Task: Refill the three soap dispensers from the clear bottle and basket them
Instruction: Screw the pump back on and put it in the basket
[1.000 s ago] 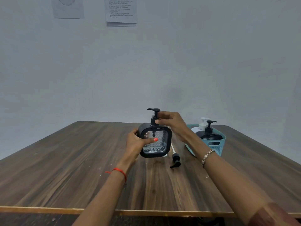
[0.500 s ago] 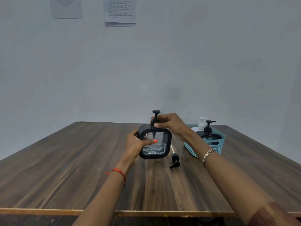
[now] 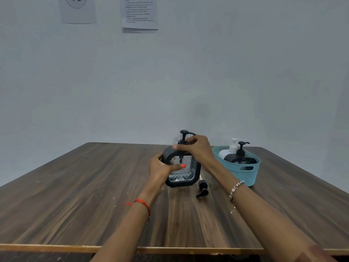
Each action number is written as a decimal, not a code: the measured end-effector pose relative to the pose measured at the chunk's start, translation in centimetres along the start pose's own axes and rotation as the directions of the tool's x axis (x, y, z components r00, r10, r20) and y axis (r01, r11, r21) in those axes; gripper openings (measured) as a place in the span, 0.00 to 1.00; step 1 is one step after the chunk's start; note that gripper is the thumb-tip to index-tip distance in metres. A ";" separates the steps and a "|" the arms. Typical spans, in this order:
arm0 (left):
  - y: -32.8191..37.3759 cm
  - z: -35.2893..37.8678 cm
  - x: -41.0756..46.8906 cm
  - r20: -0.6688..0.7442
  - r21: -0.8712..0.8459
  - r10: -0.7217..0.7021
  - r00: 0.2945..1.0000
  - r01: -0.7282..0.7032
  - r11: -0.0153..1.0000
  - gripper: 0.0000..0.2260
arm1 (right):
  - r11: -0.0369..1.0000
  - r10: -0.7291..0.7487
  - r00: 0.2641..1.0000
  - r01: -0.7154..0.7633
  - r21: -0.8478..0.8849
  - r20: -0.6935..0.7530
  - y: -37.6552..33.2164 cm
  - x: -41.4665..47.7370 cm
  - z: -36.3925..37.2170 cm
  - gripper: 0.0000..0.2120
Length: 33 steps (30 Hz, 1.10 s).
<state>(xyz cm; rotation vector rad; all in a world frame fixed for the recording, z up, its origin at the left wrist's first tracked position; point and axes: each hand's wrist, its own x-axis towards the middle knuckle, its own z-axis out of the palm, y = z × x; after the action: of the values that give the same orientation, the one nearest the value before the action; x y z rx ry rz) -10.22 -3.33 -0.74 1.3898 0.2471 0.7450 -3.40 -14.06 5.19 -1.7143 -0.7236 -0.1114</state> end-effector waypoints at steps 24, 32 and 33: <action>-0.3 0.5 -0.5 0.021 -0.025 -0.036 0.999 0.037 0.999 0.26 | 0.991 0.005 0.998 -0.013 0.130 0.064 0.2 -0.5 -0.8 0.11; -0.1 1.1 -0.9 0.042 -0.053 -0.016 0.999 0.018 0.998 0.24 | 0.992 0.004 0.999 -0.011 0.125 0.054 0.8 -0.5 -1.2 0.13; 0.0 1.3 -0.9 0.042 -0.049 -0.011 0.999 0.013 0.999 0.24 | 0.992 -0.006 0.998 -0.002 0.125 0.059 0.8 -0.5 -1.4 0.16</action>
<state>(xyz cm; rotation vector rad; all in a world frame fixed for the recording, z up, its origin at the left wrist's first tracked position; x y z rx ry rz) -10.14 -4.86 -0.76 1.3543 0.2027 0.7064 -2.99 -15.63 4.65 -1.6027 -0.7605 -0.0165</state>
